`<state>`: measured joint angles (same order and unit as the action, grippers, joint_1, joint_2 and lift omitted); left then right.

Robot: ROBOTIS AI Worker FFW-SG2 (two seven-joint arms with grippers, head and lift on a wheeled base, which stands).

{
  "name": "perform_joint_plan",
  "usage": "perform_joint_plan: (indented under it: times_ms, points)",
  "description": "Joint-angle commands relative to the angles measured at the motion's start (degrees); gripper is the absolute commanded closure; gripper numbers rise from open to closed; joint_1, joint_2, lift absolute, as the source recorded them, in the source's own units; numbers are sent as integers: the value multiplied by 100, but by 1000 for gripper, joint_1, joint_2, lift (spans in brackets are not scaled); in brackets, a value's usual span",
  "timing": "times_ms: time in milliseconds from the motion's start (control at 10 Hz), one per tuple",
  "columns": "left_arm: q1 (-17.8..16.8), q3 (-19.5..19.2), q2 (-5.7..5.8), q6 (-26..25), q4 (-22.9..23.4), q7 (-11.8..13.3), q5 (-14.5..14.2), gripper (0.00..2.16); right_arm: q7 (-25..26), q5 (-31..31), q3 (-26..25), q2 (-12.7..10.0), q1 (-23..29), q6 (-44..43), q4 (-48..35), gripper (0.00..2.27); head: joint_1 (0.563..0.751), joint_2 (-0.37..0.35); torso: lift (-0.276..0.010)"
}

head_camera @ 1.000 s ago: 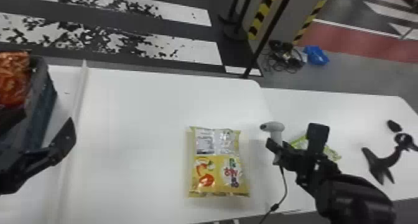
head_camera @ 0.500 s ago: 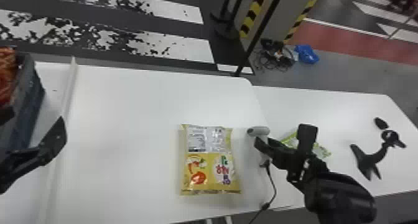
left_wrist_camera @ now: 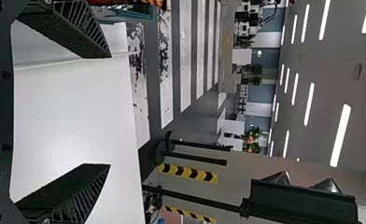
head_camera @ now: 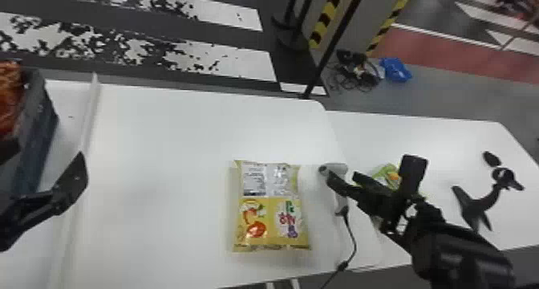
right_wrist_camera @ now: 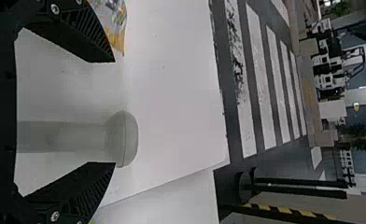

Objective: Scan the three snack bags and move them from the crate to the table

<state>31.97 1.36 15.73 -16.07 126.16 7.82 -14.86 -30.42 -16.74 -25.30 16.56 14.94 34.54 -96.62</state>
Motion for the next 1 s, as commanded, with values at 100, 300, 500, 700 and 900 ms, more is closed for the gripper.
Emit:
perform_joint_plan:
  times_ms: [100, 300, 500, 700, 900]
  points:
    - [3, 31, 0, -24, 14, 0, 27, 29, -773, -453, -274, 5, -88, 1534, -507, 80, 695, -307, -62]
    - [29, 22, 0, -24, 32, 0, 27, 29, -1388, -602, -239, 155, -536, 3099, -120, 73, 695, -264, -62]
    - [38, 4, 9, -7, 32, 9, 27, 29, -1854, -576, 86, 339, -826, 3239, 654, 66, 695, -236, -62]
    - [38, 4, 18, -7, 23, 9, 27, 29, -1986, -321, 429, 322, -817, 2800, 917, 63, 695, -214, -62]
    - [46, 22, 18, -7, 23, 18, 27, 29, -2162, -119, 772, 295, -756, 2290, 1031, 63, 695, -196, -62]
